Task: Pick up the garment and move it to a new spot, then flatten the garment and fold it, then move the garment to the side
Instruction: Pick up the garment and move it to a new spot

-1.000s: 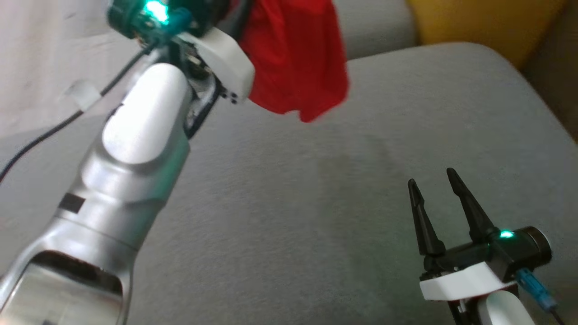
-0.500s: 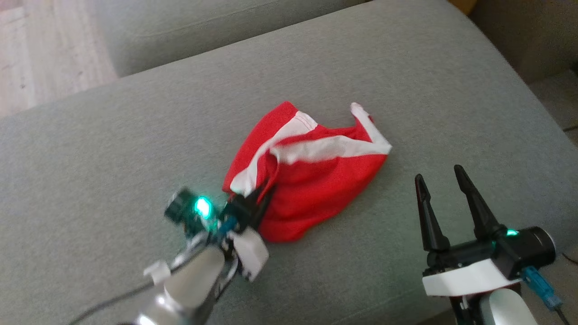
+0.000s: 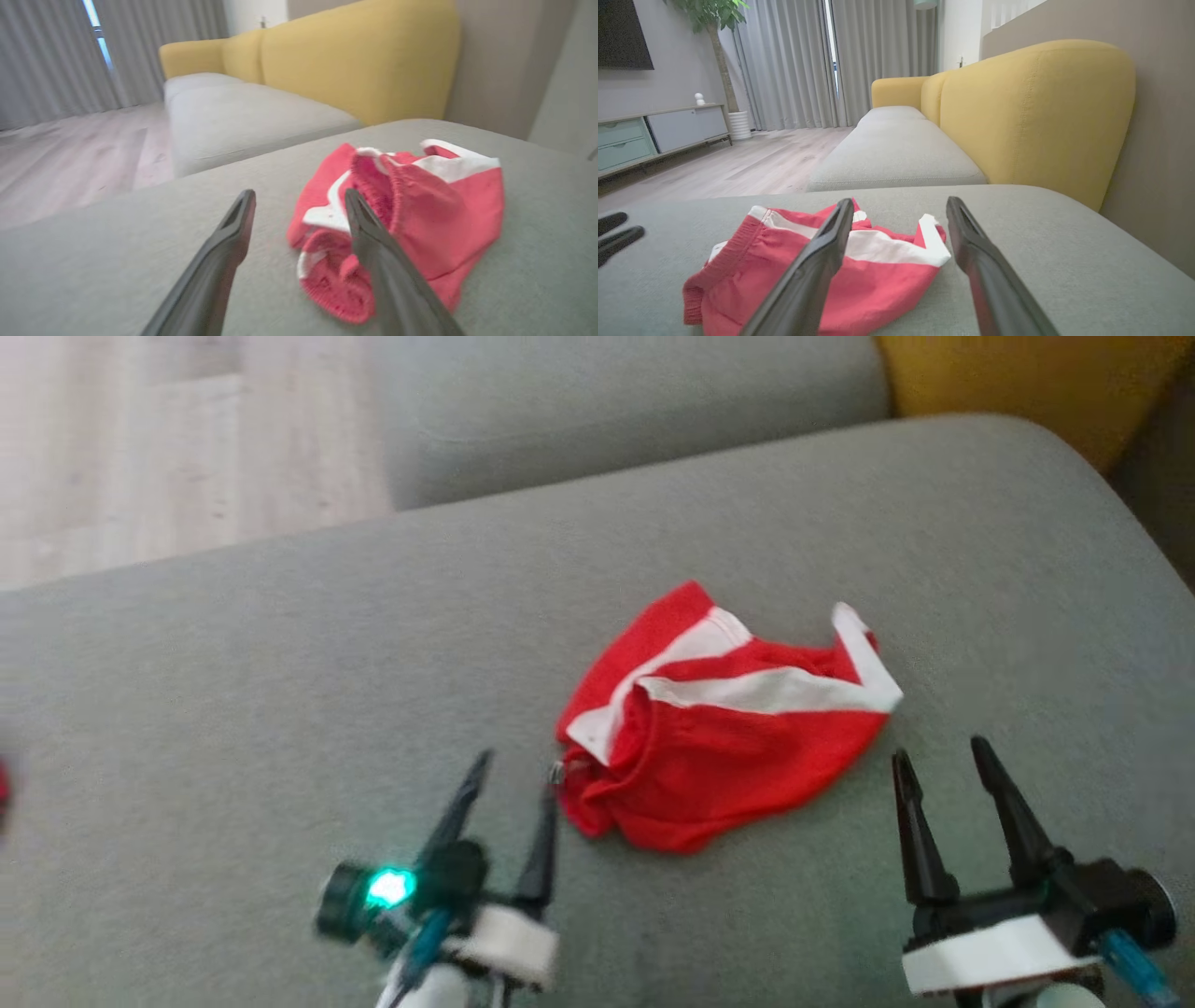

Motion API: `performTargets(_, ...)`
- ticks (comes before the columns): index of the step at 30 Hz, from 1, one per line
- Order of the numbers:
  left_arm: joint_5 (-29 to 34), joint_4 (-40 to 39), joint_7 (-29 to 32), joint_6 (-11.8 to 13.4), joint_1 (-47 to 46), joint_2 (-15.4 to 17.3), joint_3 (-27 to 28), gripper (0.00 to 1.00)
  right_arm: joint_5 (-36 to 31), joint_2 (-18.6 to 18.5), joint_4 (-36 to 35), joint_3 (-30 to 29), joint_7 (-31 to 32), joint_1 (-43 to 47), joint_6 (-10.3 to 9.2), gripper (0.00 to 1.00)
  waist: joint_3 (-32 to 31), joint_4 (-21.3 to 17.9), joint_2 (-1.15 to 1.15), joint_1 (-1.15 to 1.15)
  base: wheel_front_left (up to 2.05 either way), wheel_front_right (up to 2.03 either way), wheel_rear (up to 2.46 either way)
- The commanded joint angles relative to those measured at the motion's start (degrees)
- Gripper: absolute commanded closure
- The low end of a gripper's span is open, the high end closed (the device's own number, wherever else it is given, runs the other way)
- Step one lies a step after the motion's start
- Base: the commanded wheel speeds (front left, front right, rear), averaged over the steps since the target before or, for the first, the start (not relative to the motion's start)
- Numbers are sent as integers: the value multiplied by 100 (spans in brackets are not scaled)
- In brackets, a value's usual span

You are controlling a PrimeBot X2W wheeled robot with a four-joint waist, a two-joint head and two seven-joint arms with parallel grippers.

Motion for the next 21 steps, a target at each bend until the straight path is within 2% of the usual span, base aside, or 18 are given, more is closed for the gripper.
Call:
performTargets(1, -5, -473, -54, 106, 4, 113, 431, 0, 55, -21, -154, 73, -54, -107, -4, 0, -324, 377, 0, 1, 0, 0, 0)
performTargets(6, 209, -1608, -55, 304, 942, 190, 1207, 0, 146, -20, -95, -148, -54, 180, -4, 0, -627, 770, 0, 1, 0, 0, 0)
performTargets(10, 405, -2309, -55, 263, 1715, 210, 1648, 0, 177, -20, -75, -232, -54, 414, -4, 0, -825, 950, 0, 1, 0, 0, 0)
performTargets(16, 719, -2689, -55, 195, 2571, 126, 1958, 0, 202, -20, -37, -253, -54, 634, -4, 0, -989, 1034, 0, 1, 0, 0, 0)
performTargets(21, 864, -2740, -55, 37, 2814, 21, 1956, 0, 227, -20, 9, -204, -54, 714, -4, 0, -1041, 1052, 0, 1, 0, 0, 0)
